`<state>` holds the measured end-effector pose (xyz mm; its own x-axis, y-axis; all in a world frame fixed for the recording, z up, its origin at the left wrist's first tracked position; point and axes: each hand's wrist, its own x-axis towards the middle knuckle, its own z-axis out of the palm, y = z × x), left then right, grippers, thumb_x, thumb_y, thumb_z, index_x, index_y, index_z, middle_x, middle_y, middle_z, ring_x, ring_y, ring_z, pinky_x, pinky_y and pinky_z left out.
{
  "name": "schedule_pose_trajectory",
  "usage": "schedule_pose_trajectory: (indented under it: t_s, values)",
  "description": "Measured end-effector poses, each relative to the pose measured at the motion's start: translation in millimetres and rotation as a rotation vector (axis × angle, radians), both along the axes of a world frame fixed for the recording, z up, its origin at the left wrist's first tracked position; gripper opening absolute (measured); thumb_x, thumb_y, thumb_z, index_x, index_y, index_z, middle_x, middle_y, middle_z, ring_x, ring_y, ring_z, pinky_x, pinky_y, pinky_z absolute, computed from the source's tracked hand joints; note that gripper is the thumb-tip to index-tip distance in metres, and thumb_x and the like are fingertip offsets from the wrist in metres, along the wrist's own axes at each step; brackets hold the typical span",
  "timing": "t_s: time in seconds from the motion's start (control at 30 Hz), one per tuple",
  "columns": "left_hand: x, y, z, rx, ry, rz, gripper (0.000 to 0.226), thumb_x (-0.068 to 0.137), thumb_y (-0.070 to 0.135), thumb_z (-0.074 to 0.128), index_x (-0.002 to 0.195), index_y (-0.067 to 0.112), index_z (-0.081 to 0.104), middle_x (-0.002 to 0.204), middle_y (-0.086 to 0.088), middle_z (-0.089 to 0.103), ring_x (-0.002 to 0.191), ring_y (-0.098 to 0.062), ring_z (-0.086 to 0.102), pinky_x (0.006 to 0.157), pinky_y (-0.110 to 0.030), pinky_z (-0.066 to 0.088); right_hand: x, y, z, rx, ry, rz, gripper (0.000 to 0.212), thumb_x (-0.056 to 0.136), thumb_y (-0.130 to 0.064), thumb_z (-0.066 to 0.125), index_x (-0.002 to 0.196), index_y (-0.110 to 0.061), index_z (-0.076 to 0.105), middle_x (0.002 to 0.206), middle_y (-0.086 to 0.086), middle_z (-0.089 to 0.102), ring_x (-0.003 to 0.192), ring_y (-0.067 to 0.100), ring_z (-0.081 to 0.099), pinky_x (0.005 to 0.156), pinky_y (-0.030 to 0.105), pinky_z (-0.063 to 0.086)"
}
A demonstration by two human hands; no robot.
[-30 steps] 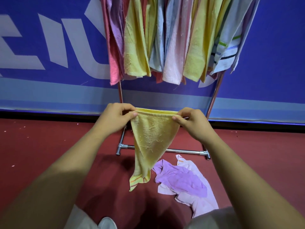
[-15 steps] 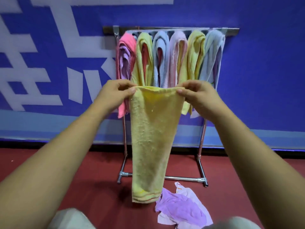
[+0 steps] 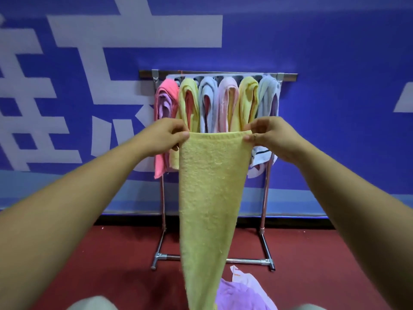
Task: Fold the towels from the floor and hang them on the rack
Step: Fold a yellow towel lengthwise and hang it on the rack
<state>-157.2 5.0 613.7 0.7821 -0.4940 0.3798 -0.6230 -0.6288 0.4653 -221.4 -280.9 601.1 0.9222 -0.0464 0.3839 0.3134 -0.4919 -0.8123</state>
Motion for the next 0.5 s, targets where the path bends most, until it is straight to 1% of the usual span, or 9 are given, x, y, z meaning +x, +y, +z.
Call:
schedule_pose_trajectory:
  t_s: [0.07, 0.1, 0.13, 0.23, 0.27, 0.37, 0.4, 0.47, 0.5]
  values:
    - [-7, -1, 6, 0.147, -0.023, -0.055, 0.018, 0.093, 0.027, 0.066, 0.088, 0.011, 0.06, 0.076, 0.007, 0.062, 0.064, -0.005, 0.059, 0.057, -0.015, 0.042, 3, -7, 2, -0.03, -0.018, -0.069, 0.021, 0.082, -0.008, 0.08, 0.102, -0.007, 0.072, 0.081, 0.005, 0.069, 0.071, 0.013, 0.069, 0.086, 0.051, 0.056]
    - [-11, -1, 9, 0.225, -0.033, -0.074, 0.02, 0.091, 0.03, 0.068, 0.086, 0.013, 0.059, 0.074, 0.008, 0.06, 0.063, -0.005, 0.057, 0.057, -0.019, 0.04, 4, -8, 3, -0.034, -0.018, -0.102, 0.023, 0.081, -0.01, 0.081, 0.102, -0.007, 0.072, 0.079, 0.005, 0.071, 0.071, 0.014, 0.07, 0.087, 0.056, 0.055]
    - [-14, -2, 11, 0.294, -0.051, -0.096, 0.02, 0.09, 0.032, 0.068, 0.084, 0.016, 0.059, 0.072, 0.008, 0.059, 0.063, -0.007, 0.055, 0.057, -0.021, 0.039, 6, -10, 4, -0.04, -0.023, -0.125, 0.022, 0.081, -0.013, 0.082, 0.099, -0.005, 0.072, 0.081, 0.009, 0.073, 0.073, 0.015, 0.071, 0.084, 0.055, 0.056]
    - [-22, -7, 16, 0.358, -0.029, -0.189, 0.011, 0.092, 0.032, 0.067, 0.089, 0.022, 0.061, 0.075, 0.008, 0.068, 0.069, -0.005, 0.063, 0.064, -0.024, 0.045, 8, -8, 7, -0.058, -0.047, -0.144, 0.024, 0.083, -0.02, 0.081, 0.092, 0.001, 0.071, 0.083, 0.017, 0.072, 0.072, 0.017, 0.066, 0.07, 0.033, 0.054]
    - [-24, -8, 17, 0.326, 0.018, -0.229, 0.009, 0.093, 0.028, 0.066, 0.097, 0.023, 0.059, 0.076, 0.007, 0.071, 0.07, -0.006, 0.066, 0.067, -0.027, 0.047, 8, -7, 7, -0.047, -0.05, -0.137, 0.023, 0.084, -0.021, 0.08, 0.092, 0.0, 0.072, 0.083, 0.015, 0.071, 0.073, 0.016, 0.064, 0.07, 0.031, 0.053]
    - [-30, -8, 21, 0.178, 0.182, -0.361, 0.029, 0.095, 0.019, 0.061, 0.118, 0.033, 0.052, 0.082, -0.007, 0.072, 0.077, -0.026, 0.069, 0.074, -0.038, 0.054, 9, -6, 9, -0.01, -0.029, -0.125, 0.018, 0.085, -0.023, 0.078, 0.092, -0.007, 0.074, 0.08, 0.009, 0.066, 0.072, 0.011, 0.059, 0.07, 0.035, 0.047]
    - [-33, -8, 24, 0.144, 0.222, -0.404, 0.028, 0.096, 0.017, 0.06, 0.119, 0.033, 0.056, 0.084, -0.007, 0.071, 0.076, -0.026, 0.067, 0.074, -0.035, 0.056, 9, -5, 9, 0.004, -0.017, -0.117, 0.017, 0.086, -0.024, 0.078, 0.092, -0.008, 0.074, 0.079, 0.006, 0.064, 0.07, 0.011, 0.058, 0.069, 0.035, 0.046]
    - [-38, -10, 28, 0.141, 0.257, -0.451, 0.023, 0.096, 0.011, 0.057, 0.111, 0.024, 0.068, 0.086, -0.001, 0.069, 0.076, -0.015, 0.065, 0.071, -0.024, 0.053, 10, -3, 9, 0.05, 0.004, -0.082, 0.018, 0.087, -0.022, 0.077, 0.094, -0.006, 0.073, 0.075, 0.006, 0.062, 0.065, 0.011, 0.058, 0.067, 0.035, 0.046]
    - [-40, -12, 30, 0.171, 0.257, -0.455, 0.024, 0.095, 0.009, 0.055, 0.108, 0.021, 0.071, 0.091, 0.0, 0.069, 0.08, -0.011, 0.066, 0.075, -0.023, 0.054, 10, -1, 9, 0.072, 0.007, -0.064, 0.019, 0.087, -0.02, 0.076, 0.096, -0.003, 0.073, 0.073, 0.006, 0.062, 0.062, 0.011, 0.058, 0.066, 0.034, 0.047]
